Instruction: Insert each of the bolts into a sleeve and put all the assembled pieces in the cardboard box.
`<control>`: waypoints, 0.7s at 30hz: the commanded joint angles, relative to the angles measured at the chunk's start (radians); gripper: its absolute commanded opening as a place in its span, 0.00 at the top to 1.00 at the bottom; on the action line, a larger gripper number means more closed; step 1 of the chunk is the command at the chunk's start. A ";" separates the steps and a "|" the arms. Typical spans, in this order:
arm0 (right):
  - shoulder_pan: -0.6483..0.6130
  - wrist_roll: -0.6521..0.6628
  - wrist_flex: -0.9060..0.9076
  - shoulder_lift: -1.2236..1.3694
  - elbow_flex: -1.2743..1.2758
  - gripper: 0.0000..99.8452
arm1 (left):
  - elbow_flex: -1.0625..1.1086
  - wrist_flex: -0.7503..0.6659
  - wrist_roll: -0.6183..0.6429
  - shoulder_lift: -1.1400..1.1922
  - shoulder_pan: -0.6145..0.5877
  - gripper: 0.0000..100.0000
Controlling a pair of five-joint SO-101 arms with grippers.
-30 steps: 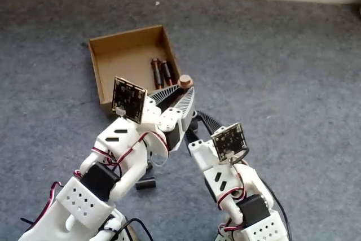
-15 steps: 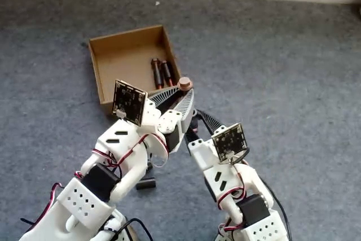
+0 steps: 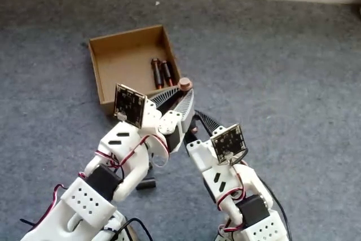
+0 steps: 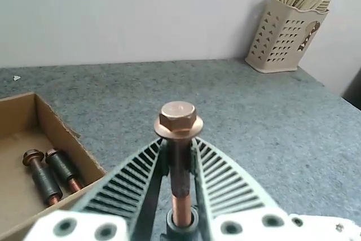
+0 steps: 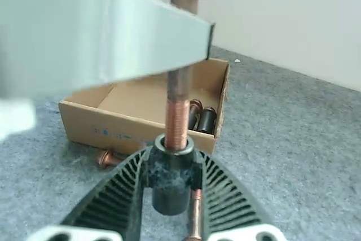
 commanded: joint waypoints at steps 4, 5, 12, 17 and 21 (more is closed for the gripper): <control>-0.007 0.011 -0.030 -0.019 0.004 0.99 | 0.077 -0.092 -0.183 -0.015 -0.008 0.99; -0.005 0.011 -0.030 -0.019 0.004 0.99 | 0.090 -0.092 -0.215 -0.015 0.004 0.99; 0.088 0.008 -0.036 -0.019 0.002 0.99 | 0.116 -0.087 -0.252 -0.016 0.036 0.96; 0.102 0.006 -0.036 -0.019 0.002 0.99 | 0.096 0.041 -0.249 -0.016 0.036 0.87; 0.104 0.009 -0.036 -0.019 0.004 0.99 | 0.030 0.150 -0.252 -0.016 0.025 0.86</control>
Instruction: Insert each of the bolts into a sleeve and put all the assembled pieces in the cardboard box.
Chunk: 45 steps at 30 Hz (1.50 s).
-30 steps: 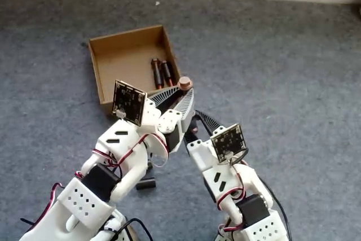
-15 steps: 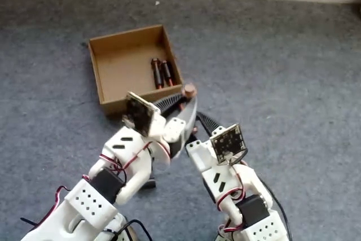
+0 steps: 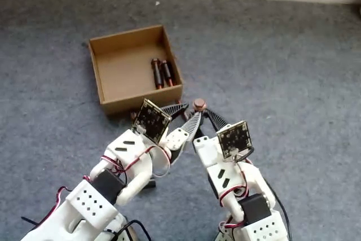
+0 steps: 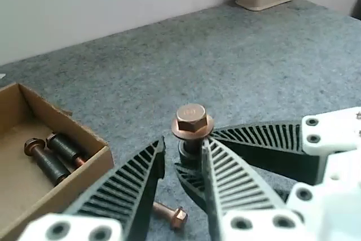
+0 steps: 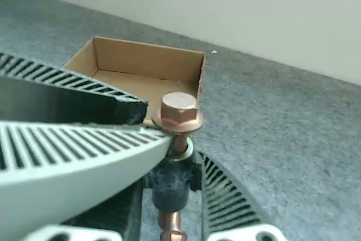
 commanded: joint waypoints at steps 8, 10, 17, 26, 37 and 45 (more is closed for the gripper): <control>0.021 0.008 -0.039 -0.022 0.045 0.99 | -0.219 0.296 -0.015 -0.010 -0.090 0.86; 0.021 0.008 -0.039 -0.022 0.045 0.99 | -0.240 0.341 -0.015 -0.018 -0.139 0.86; 0.021 0.008 -0.039 -0.022 0.050 0.99 | -0.243 0.539 -0.015 -0.325 -0.242 0.86; 0.022 0.008 -0.039 -0.022 0.050 0.99 | -0.101 0.721 -0.015 -0.638 -0.510 0.86; 0.058 0.002 -0.033 -0.021 0.041 0.99 | 0.243 0.522 -0.015 -0.611 -0.769 0.86; 0.045 -0.046 -0.128 -0.021 -0.064 0.99 | 0.335 0.468 -0.015 -0.611 -0.782 0.86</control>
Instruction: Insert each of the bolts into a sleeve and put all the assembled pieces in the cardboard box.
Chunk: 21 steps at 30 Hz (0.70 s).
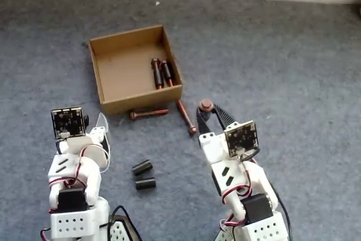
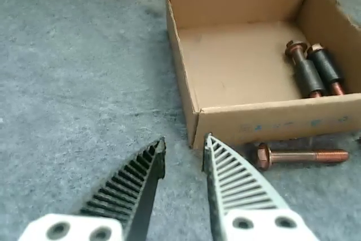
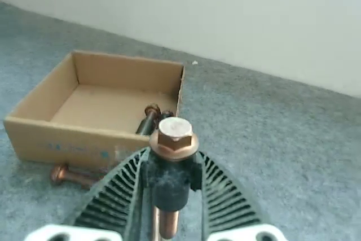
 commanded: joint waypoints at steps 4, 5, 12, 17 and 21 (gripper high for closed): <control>-0.068 -0.086 -0.211 -0.002 -0.153 0.99 | 0.008 -0.032 -0.012 0.004 -0.007 0.86; -0.082 -0.086 -0.245 0.021 -0.170 0.99 | 0.007 -0.032 -0.012 0.004 -0.007 0.86; -0.125 -0.083 -0.501 0.427 -0.331 0.99 | 0.010 -0.031 -0.012 0.004 -0.007 0.86; -0.125 -0.083 -0.624 0.851 -0.535 0.99 | 0.012 -0.031 -0.012 0.004 -0.007 0.86; -0.125 -0.083 -0.708 1.185 -0.707 0.99 | 0.013 -0.031 -0.014 0.004 -0.007 0.86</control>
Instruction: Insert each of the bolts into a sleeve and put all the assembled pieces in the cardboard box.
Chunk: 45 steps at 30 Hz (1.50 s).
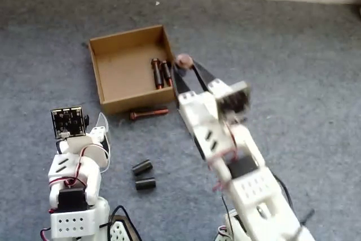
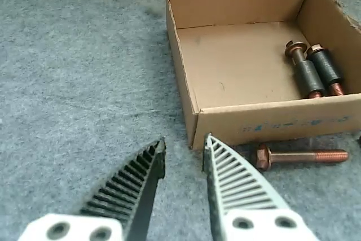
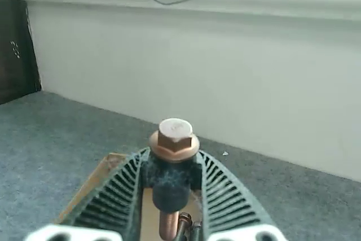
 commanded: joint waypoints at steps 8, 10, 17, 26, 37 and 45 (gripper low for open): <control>-0.012 -0.012 -0.229 0.805 -0.476 0.99 | 0.012 -0.023 -0.014 -0.002 -0.010 0.86; -0.012 -0.012 -0.234 0.888 -0.521 0.99 | 0.012 -0.023 -0.014 -0.002 -0.010 0.86; -0.010 -0.012 -0.234 1.017 -0.575 0.99 | 0.012 -0.021 -0.014 -0.002 -0.010 0.86; -0.008 -0.018 -0.228 1.017 -0.568 0.88 | 0.012 -0.021 -0.014 -0.002 -0.010 0.86; -0.010 -0.014 -0.228 0.901 -0.495 0.88 | 0.012 -0.021 -0.014 -0.002 -0.010 0.86; -0.013 -0.018 0.156 0.619 -0.375 0.88 | 0.002 -0.025 -0.014 -0.002 -0.077 0.86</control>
